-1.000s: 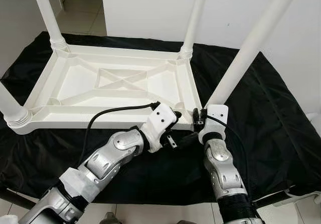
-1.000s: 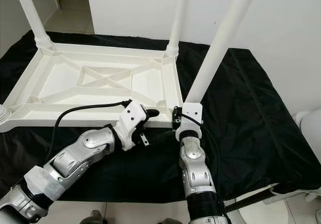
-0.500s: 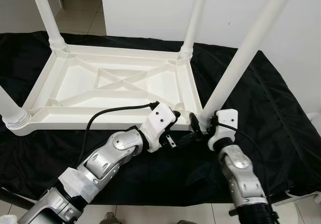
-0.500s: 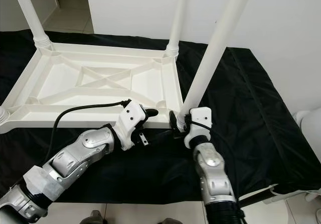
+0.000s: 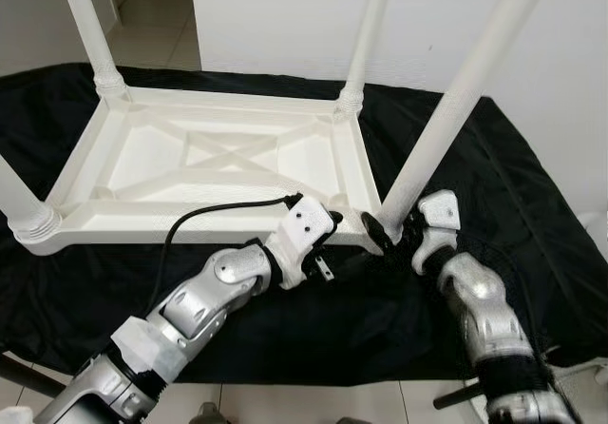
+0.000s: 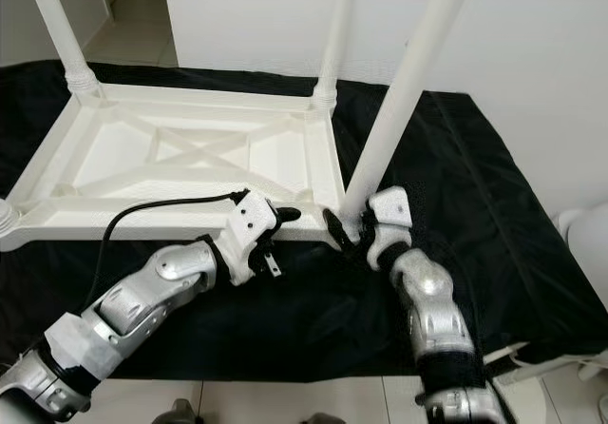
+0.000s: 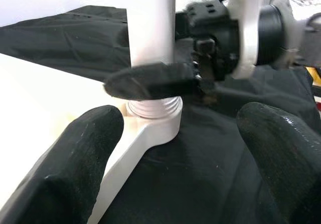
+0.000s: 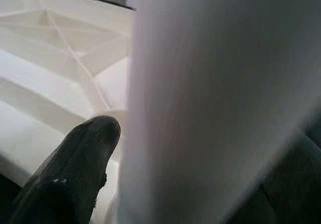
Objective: Building children table
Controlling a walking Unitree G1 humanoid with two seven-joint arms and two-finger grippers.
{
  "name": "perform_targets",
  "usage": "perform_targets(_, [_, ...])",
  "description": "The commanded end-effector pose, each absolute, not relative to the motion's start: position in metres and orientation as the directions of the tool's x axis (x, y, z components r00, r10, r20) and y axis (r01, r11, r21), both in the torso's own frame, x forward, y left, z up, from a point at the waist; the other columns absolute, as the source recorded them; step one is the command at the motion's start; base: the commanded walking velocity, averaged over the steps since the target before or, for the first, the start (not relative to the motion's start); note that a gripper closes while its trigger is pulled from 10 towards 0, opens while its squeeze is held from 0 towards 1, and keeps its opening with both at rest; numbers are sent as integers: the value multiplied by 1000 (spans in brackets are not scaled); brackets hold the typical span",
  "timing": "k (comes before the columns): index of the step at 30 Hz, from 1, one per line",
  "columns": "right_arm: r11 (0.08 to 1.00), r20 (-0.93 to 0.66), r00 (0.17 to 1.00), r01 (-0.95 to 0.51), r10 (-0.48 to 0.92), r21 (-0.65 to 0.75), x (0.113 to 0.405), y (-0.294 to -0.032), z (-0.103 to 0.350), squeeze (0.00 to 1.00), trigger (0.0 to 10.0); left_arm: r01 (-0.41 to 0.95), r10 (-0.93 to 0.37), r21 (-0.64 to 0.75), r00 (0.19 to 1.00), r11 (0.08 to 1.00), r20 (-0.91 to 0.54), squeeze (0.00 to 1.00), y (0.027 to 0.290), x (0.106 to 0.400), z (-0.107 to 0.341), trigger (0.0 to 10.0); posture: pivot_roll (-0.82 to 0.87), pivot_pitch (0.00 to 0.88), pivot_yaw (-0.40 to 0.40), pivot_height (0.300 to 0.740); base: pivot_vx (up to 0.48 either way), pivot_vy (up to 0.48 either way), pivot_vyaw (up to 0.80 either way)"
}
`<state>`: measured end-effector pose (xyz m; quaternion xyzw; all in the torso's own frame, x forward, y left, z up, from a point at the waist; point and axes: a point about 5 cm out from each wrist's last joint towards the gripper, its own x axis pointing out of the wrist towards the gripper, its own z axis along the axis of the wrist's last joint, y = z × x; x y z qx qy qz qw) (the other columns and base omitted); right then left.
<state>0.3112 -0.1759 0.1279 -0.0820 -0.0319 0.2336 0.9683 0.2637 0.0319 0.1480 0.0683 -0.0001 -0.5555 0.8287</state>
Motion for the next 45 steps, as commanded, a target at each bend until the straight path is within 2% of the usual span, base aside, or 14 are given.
perform_targets(1, [863,-15,878,-474,479,-175,314,-175,120,0,10000,979,-977,111,180,168,-110,0,30,256,147,10000,41,0,-61,740,0,0,0])
perform_targets(5, [849,-27,865,-498,502,-177,319,-172,119,0,10000,979,-977,113,183,170,-109,0,30,256,147,10000,49,0,-65,740,0,0,0])
perform_targets(6, [836,-40,852,-520,521,-175,320,-168,116,0,5176,978,-977,114,184,172,-108,0,30,256,148,10000,52,0,-69,740,0,0,0])
perform_targets(7, [836,-40,852,-520,521,-175,320,-168,116,0,5176,978,-977,114,184,172,-108,0,30,256,148,10000,52,0,-69,740,0,0,0])
perform_targets(8, [828,-57,843,-536,535,-164,320,-165,113,0,0,978,-976,115,188,176,-106,0,30,256,148,10000,55,0,-72,740,0,0,0])
perform_targets(21, [827,-84,836,-549,542,-121,311,-173,98,0,0,978,-977,110,189,177,-102,0,29,254,147,10000,40,0,-66,740,0,0,0])
perform_targets(22, [836,-86,843,-537,530,-114,310,-174,97,0,10000,978,-977,110,186,175,-101,0,29,254,148,10000,37,0,-63,740,0,0,0])
perform_targets(32, [926,-91,931,-363,355,-104,308,-166,93,0,10000,979,-978,113,179,168,-103,0,29,255,148,10000,34,0,-58,740,0,0,0])
perform_targets(33, [953,-94,953,-294,287,-71,308,-164,93,0,10000,980,-979,113,177,165,-104,0,29,255,148,10000,33,0,-56,740,0,0,0])
perform_targets(34, [953,-94,953,-294,287,-71,308,-164,93,0,10000,980,-979,113,177,165,-104,0,29,255,148,10000,33,0,-56,740,0,0,0])
perform_targets(37, [995,-108,989,-101,99,-16,305,-154,94,0,10000,981,-980,111,170,158,-106,0,28,255,148,10000,27,0,-55,740,0,0,0])
perform_targets(43, [999,-106,994,-39,37,-17,302,-147,94,0,10000,982,-980,110,168,156,-106,0,28,255,148,10000,25,0,-54,740,0,0,0])
perform_targets(45, [996,-117,989,88,-86,11,296,-134,92,0,10000,983,-982,105,159,148,-106,0,26,253,147,10000,19,0,-48,740,0,0,0])
